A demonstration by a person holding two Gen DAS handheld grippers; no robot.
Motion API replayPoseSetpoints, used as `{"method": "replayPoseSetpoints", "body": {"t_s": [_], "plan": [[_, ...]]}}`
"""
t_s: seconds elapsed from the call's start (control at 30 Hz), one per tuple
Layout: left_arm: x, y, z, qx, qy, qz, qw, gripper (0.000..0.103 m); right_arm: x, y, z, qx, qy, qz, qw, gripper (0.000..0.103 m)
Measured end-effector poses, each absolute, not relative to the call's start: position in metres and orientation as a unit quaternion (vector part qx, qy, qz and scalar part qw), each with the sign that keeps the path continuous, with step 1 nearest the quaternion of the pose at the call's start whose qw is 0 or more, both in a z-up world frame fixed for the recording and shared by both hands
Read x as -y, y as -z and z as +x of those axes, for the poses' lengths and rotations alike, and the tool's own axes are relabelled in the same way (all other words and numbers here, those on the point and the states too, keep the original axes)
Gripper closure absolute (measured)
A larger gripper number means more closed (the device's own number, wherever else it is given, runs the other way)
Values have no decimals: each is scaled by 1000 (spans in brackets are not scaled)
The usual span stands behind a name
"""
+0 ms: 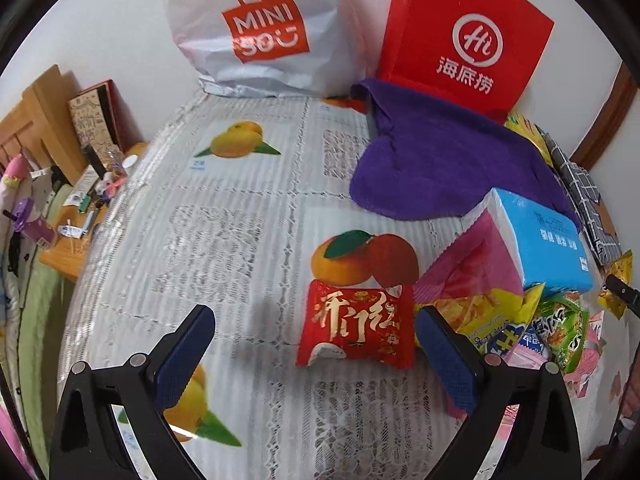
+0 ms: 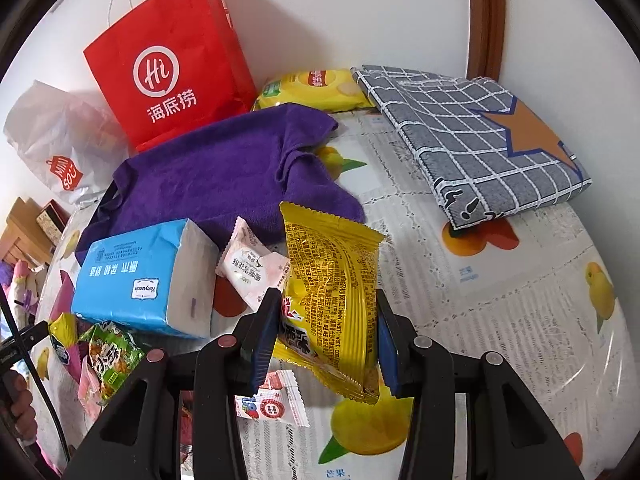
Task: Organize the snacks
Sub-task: 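Grasp the red gold-lettered packet with the left tool while the right tool grasps the yellow packet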
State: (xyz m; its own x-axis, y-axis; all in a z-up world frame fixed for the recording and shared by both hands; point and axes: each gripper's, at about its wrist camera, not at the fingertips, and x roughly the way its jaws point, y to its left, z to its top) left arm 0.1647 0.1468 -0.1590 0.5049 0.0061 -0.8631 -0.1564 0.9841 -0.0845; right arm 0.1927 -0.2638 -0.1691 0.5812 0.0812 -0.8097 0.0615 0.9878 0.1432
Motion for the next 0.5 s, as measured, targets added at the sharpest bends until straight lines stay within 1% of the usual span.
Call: {"method": "replayPoseSetpoints", "body": {"t_s": [0.17,0.23,0.3,0.4,0.5], "plan": [[-147,171,173,-506,-26,-92,857,11,268,166,190,-458,7,73,886,59],[-148,175,176,-510,-15,-102,854,17,270,164,191,-457,10,74,886,59],[-148,178,178,-514,-10,-108,851,24,270,163,191,-457,13,73,886,59],[-146,182,179,-515,-6,-114,849,26,269,161,191,-457,16,68,887,59],[-140,184,179,-514,-3,-100,852,28,266,161,192,-459,17,67,886,59]]}}
